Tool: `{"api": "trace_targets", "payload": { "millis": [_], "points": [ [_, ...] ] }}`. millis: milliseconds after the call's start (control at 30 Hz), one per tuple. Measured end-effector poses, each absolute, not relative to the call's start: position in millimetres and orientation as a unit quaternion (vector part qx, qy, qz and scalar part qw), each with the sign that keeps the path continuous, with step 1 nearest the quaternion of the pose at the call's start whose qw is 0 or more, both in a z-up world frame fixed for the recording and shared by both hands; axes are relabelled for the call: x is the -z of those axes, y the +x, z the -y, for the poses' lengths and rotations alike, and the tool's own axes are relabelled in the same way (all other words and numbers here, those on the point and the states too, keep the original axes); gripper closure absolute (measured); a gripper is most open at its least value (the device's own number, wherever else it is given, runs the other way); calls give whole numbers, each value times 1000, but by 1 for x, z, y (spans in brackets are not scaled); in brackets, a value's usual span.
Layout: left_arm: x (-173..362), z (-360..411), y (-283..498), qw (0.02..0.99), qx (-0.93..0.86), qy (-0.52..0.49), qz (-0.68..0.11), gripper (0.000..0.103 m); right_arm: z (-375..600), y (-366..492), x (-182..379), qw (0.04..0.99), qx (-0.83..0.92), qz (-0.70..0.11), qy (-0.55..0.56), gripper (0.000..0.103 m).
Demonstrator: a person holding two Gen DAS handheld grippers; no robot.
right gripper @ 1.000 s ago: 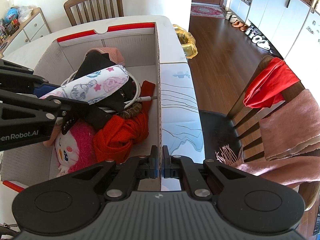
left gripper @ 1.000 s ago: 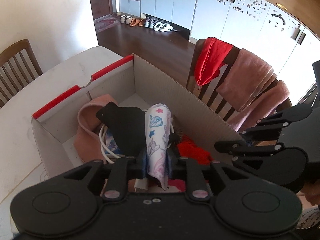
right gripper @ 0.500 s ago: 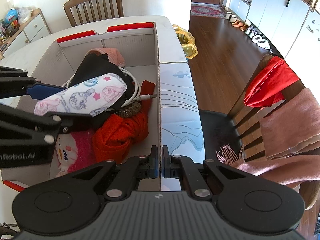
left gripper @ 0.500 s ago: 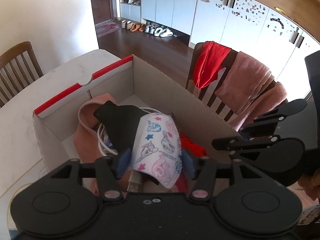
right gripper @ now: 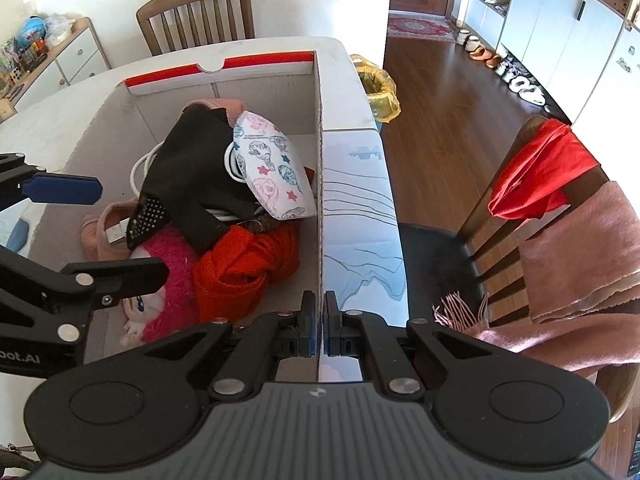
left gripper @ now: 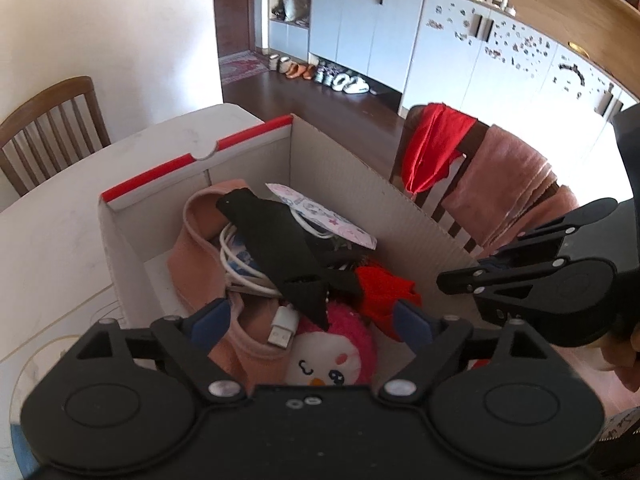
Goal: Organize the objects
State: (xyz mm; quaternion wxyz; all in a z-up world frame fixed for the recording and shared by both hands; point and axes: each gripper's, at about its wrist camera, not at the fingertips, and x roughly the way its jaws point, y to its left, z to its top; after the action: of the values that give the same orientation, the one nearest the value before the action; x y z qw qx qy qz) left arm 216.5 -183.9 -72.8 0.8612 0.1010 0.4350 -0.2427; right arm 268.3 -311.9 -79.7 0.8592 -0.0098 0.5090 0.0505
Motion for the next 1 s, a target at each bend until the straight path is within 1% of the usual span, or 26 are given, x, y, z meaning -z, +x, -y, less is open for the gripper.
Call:
{"api": "trace_targets", "payload": {
  "millis": [67,333,500,633,733,833,1000],
  "points": [
    [70,182,213,867,235,95,-430,11,313,266,76,861,-55,-506,-8,100],
    [53,172,196,889,205,69,-404,9,323,251,55,873,-75,-481,-13,100],
    [37,164,182,908,181,57,-375,6,321,237,31,897,-90,-429,-47,100],
    [22,156,171,920,168,45,-350,4,321,229,15,907,-112,-403,-43,100],
    [11,149,162,928,162,37,-333,1,317,221,5,915,-118,-383,-40,100],
    [4,139,155,933,159,30,-322,1,313,212,-5,921,-123,-367,-33,100],
    [1,122,144,931,164,14,-326,1,300,195,-16,927,-133,-351,-16,99]
  ]
}}
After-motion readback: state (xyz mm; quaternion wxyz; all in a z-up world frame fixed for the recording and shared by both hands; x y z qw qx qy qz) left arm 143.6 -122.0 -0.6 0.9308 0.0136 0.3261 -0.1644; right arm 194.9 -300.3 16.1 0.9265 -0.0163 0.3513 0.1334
